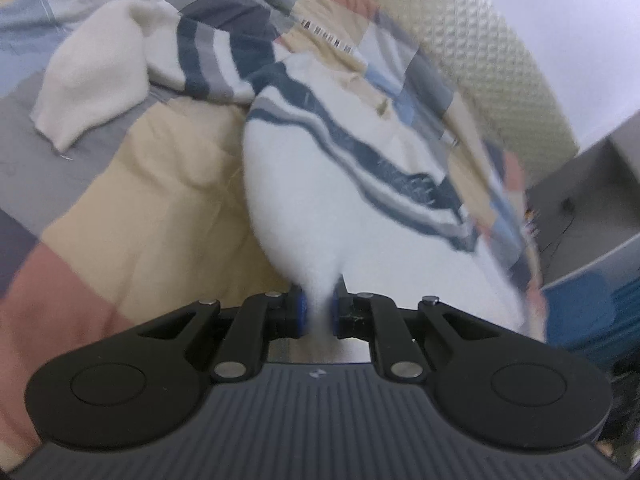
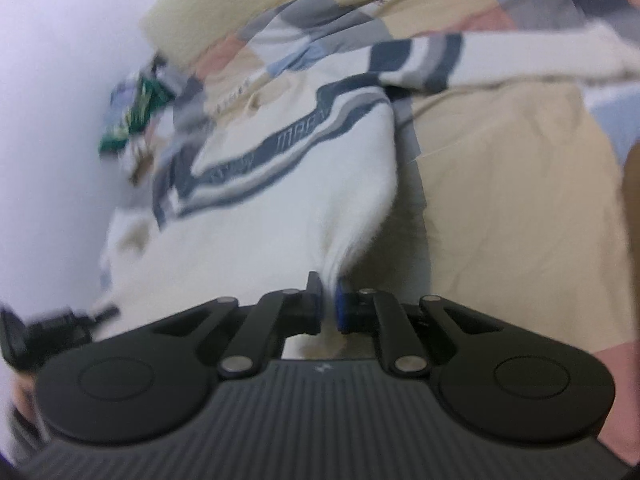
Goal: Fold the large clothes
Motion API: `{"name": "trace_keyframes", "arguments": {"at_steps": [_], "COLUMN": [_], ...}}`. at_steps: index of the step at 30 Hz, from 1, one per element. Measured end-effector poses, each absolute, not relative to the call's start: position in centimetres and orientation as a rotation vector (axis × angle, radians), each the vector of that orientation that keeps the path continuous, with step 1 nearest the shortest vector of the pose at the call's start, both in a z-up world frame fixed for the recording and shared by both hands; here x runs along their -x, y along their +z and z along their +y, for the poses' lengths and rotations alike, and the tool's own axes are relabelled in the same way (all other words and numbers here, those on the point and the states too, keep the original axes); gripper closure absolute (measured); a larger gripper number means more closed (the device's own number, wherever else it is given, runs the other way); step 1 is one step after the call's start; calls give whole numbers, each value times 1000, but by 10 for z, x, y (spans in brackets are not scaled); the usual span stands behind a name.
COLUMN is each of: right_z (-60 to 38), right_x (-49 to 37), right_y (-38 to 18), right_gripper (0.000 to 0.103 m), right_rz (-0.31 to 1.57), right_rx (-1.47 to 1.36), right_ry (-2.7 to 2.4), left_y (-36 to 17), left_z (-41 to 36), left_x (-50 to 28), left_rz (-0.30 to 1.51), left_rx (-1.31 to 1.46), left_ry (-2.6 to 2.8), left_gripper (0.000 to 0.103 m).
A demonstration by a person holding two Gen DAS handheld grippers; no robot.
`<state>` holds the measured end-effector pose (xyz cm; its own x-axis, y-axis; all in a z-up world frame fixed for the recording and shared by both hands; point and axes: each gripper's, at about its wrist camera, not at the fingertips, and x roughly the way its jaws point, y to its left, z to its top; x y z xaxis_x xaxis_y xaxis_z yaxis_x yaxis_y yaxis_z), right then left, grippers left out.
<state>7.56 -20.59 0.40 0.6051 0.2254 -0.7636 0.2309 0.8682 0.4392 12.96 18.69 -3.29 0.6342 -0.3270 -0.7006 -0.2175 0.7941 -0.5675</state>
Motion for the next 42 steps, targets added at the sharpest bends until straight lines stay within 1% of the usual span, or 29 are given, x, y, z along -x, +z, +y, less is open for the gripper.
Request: {"name": "trace_keyframes", "arguments": {"at_steps": [3,7,11,15,17,18,19,20,21,22,23,25,28,32,35,38,42], "right_z": [-189,-181,-186,-176,-175,-176,-177,-178,-180,-183,-184,-187,-192,-183,-175,-170,-170], "right_x": [-78,-87,-96,-101,-102,-101,-97,-95,-93,-90,-88,-83,-84,-99,-114,-129,-143], "right_y": [-6,-37,-60,-70,-73,-73,-72,-71,-69,-65,-60,-51,-41,-24,-18,-20,-41], "right_gripper": [94,94,94,93,91,91,91,87,84,77,66,53,53,53,54,54,55], "right_rz": [1038,1152,1187,1210,1207,1202,1193,1183,1172,1156,1135,1085,1018,935,883,821,789], "right_rx": [-403,-331,-375,-363,-383,-392,-404,-418,-429,-432,-427,-429,-466,-413,-387,-349,-323], "right_ry": [0,-25,-65,-95,-105,-110,-113,-117,-127,-137,-145,-139,-111,-89,-72,-86,-85], "left_y": [-39,-61,-85,-90,-90,-88,-85,-82,-80,-74,-68,-55,-30,-2,10,8,-14], "left_z": [181,170,165,159,158,159,159,158,156,155,154,151,139,110,78,51,20], "left_x": [-131,-145,-155,-158,-158,-157,-156,-156,-156,-154,-152,-148,-147,-156,-173,-190,-211], "left_rz": [974,1089,1165,1190,1193,1191,1192,1199,1200,1184,1165,1124,1029,898,826,784,744], "left_rx": [565,506,471,439,436,436,432,419,401,385,375,368,333,288,249,240,205], "left_ry": [-20,28,86,101,93,94,97,108,121,123,117,105,88,57,13,-23,-64], "left_gripper": [89,89,89,87,85,83,73,59,52,46,45,45,45,45,45,45,45]}}
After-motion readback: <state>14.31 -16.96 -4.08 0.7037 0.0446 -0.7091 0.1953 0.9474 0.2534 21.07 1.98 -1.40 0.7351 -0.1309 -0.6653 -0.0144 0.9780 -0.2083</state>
